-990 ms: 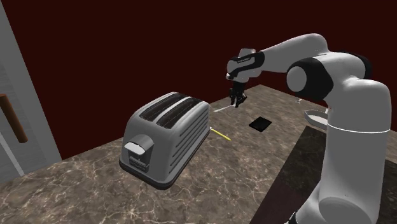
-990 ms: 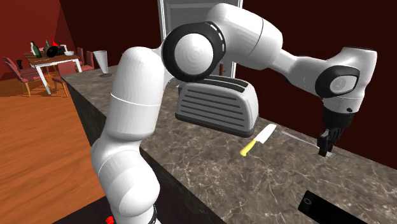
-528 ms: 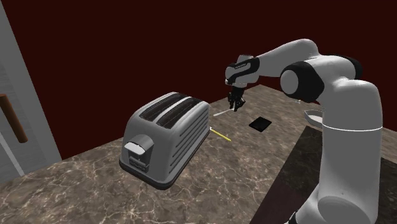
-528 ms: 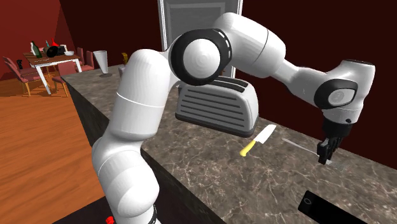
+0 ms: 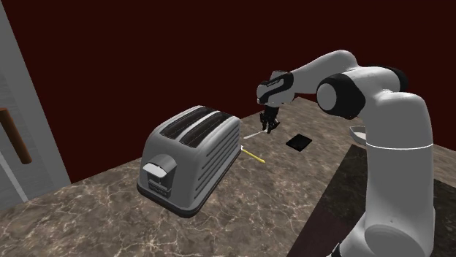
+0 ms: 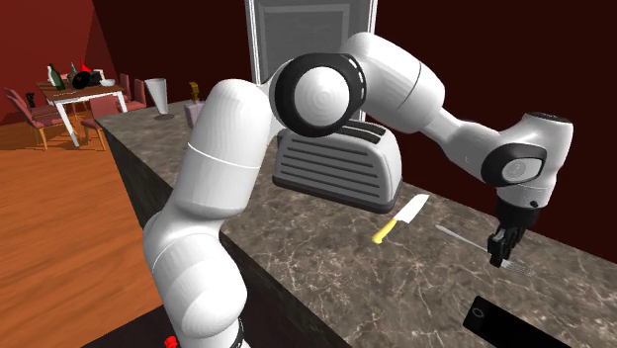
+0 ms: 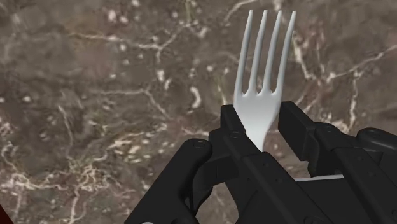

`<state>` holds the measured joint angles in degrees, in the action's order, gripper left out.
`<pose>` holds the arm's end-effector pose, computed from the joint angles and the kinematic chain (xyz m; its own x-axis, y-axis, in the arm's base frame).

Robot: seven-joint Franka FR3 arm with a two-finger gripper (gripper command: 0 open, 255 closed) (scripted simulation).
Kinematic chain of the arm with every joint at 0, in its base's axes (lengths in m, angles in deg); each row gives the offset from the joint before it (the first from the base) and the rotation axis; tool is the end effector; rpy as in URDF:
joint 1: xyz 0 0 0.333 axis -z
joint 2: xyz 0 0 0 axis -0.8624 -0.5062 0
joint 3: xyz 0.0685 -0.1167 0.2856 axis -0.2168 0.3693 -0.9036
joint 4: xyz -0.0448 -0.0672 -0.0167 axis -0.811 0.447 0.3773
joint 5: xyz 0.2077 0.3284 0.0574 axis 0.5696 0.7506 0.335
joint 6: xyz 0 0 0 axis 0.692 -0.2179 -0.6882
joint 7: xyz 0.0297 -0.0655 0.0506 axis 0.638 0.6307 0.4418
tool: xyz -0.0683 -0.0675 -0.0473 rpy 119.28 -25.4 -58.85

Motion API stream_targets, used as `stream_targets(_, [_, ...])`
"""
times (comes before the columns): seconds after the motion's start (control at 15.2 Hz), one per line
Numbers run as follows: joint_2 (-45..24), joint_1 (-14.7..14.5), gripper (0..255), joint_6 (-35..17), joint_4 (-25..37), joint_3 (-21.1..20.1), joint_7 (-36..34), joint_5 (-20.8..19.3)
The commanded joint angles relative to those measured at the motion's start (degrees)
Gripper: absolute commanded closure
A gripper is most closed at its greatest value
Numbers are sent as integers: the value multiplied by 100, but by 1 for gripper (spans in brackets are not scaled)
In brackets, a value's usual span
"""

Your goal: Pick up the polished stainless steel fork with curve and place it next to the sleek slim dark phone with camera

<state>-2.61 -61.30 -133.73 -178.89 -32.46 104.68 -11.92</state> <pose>0.6109 -0.2687 0.3433 0.0809 0.9940 -0.0738 0.9967 -0.0805 0.0086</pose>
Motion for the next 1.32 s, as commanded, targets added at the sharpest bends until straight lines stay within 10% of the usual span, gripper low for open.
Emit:
stream_targets(0.0, [-1,-4,255,-35,-33,-2,1,3])
stream_targets(0.33, [-1,-4,255,-35,-33,-2,1,3])
stream_targets(0.4, [-1,-4,0,-35,-32,-2,1,3])
stream_targets(1.25, [332,-99,0,541,243,102,-119,-189])
